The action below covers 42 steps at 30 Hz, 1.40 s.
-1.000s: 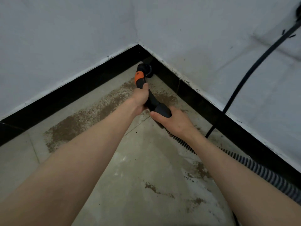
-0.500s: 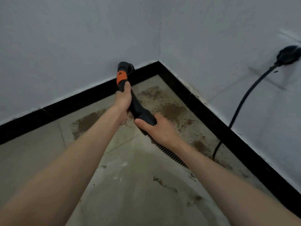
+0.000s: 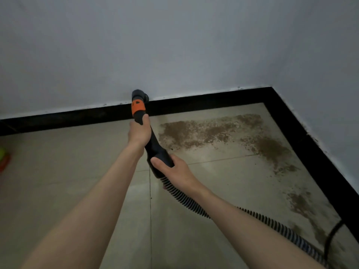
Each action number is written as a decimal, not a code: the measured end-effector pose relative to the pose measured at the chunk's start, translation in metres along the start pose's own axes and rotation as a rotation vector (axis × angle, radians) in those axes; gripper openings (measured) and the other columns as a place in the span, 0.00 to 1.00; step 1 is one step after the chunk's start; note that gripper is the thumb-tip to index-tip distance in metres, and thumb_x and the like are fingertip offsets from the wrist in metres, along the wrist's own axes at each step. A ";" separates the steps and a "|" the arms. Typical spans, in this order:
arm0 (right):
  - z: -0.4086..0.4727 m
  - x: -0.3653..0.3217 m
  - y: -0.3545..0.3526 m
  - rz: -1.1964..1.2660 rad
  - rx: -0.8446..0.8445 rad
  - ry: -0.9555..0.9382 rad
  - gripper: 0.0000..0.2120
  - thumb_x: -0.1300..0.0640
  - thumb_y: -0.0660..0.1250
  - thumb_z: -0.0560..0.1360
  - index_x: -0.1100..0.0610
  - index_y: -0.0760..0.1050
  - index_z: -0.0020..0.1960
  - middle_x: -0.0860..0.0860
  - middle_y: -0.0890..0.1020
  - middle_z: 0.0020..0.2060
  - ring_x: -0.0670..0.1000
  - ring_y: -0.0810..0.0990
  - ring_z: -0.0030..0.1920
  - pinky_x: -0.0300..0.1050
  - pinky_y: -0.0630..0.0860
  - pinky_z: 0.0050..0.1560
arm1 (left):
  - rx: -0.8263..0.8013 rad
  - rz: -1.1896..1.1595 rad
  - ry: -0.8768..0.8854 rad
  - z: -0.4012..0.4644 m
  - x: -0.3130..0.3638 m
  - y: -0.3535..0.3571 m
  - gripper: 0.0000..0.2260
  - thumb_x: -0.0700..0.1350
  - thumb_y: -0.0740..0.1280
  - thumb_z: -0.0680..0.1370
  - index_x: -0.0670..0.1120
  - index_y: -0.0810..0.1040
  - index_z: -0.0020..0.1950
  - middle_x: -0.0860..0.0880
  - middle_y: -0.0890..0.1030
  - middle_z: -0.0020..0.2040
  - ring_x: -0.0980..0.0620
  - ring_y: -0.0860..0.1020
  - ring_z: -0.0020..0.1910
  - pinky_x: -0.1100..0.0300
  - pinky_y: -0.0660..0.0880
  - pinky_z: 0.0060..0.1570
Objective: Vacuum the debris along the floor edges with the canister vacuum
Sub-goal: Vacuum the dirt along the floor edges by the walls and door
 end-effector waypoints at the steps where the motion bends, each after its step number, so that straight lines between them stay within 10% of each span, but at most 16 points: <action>1: 0.001 0.005 0.005 -0.032 -0.010 0.001 0.22 0.41 0.69 0.74 0.57 0.73 0.58 0.55 0.81 0.48 0.51 0.80 0.37 0.49 0.81 0.38 | 0.005 -0.016 -0.027 -0.001 -0.010 -0.007 0.28 0.58 0.55 0.81 0.39 0.63 0.72 0.40 0.72 0.66 0.39 0.73 0.62 0.48 0.72 0.60; 12: 0.012 0.030 -0.033 -0.645 -0.016 0.015 0.27 0.31 0.65 0.71 0.53 0.73 0.55 0.49 0.80 0.45 0.50 0.80 0.43 0.50 0.78 0.45 | -0.145 -0.368 -0.334 -0.022 -0.080 0.027 0.25 0.51 0.53 0.83 0.35 0.57 0.74 0.36 0.68 0.70 0.37 0.69 0.67 0.46 0.72 0.58; 42: 0.007 0.024 -0.065 -0.866 0.064 -0.027 0.27 0.30 0.63 0.70 0.52 0.72 0.53 0.49 0.80 0.42 0.51 0.79 0.41 0.45 0.74 0.39 | -0.151 -0.383 -0.368 -0.020 -0.084 0.070 0.24 0.52 0.51 0.84 0.38 0.59 0.74 0.39 0.71 0.67 0.40 0.72 0.64 0.49 0.73 0.57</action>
Point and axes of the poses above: each hand's wrist, its own z-axis towards the middle knuckle, its own y-axis out of the palm, x = y × z, the point moved 7 cm from there along z, towards the middle knuckle
